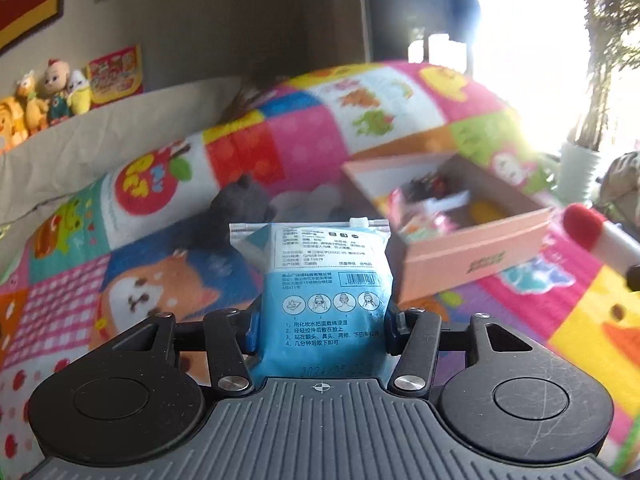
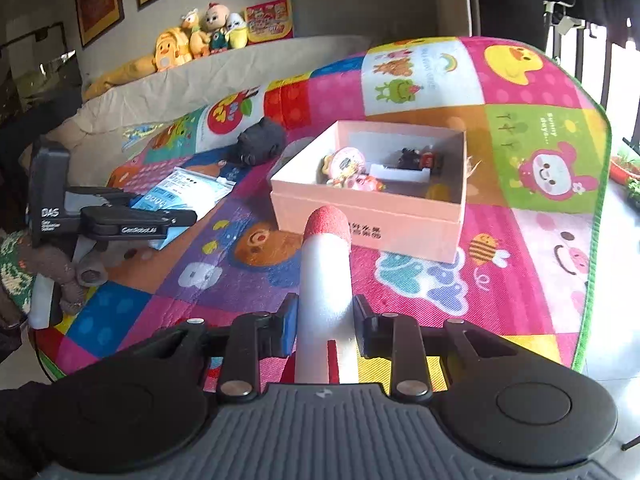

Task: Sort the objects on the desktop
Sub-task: 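Lift the packet and rocket into the pink box and open both tools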

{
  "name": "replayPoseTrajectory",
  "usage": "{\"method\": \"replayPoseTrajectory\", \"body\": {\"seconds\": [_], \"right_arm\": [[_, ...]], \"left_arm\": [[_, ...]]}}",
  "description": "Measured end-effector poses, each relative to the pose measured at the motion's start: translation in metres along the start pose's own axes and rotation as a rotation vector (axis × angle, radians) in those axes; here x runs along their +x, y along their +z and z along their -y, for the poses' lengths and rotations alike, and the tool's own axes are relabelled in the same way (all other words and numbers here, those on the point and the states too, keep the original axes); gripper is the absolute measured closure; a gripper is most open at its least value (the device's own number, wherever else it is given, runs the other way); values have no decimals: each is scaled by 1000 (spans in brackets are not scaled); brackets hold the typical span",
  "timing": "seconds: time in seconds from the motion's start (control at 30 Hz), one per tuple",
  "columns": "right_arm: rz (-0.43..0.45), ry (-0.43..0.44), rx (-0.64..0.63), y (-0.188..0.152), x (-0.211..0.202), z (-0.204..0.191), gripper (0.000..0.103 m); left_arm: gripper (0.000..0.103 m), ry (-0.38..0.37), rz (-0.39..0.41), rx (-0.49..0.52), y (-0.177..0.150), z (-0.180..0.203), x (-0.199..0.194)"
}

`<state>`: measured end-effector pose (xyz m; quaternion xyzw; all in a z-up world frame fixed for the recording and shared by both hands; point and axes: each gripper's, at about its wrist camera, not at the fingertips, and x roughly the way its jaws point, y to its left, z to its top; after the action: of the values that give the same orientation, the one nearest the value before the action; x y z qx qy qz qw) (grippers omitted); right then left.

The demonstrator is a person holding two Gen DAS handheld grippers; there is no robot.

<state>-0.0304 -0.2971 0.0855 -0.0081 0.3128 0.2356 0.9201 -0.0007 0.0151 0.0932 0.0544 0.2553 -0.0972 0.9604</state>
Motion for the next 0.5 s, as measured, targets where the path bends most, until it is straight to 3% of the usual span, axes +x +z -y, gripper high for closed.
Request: {"method": "replayPoseTrajectory", "body": {"seconds": [0.17, 0.3, 0.4, 0.5], "right_arm": [[154, -31, 58, 13, -36, 20, 75], [215, -69, 74, 12, -52, 33, 75], [221, -81, 104, 9, -53, 45, 75], [212, -94, 131, 4, -51, 56, 75]], "left_arm": [[45, -184, 118, 43, 63, 41, -16], [44, -243, 176, 224, 97, 83, 13], [32, -249, 169, 382, 106, 106, 52], [25, -142, 75, 438, 94, 110, 86]]}}
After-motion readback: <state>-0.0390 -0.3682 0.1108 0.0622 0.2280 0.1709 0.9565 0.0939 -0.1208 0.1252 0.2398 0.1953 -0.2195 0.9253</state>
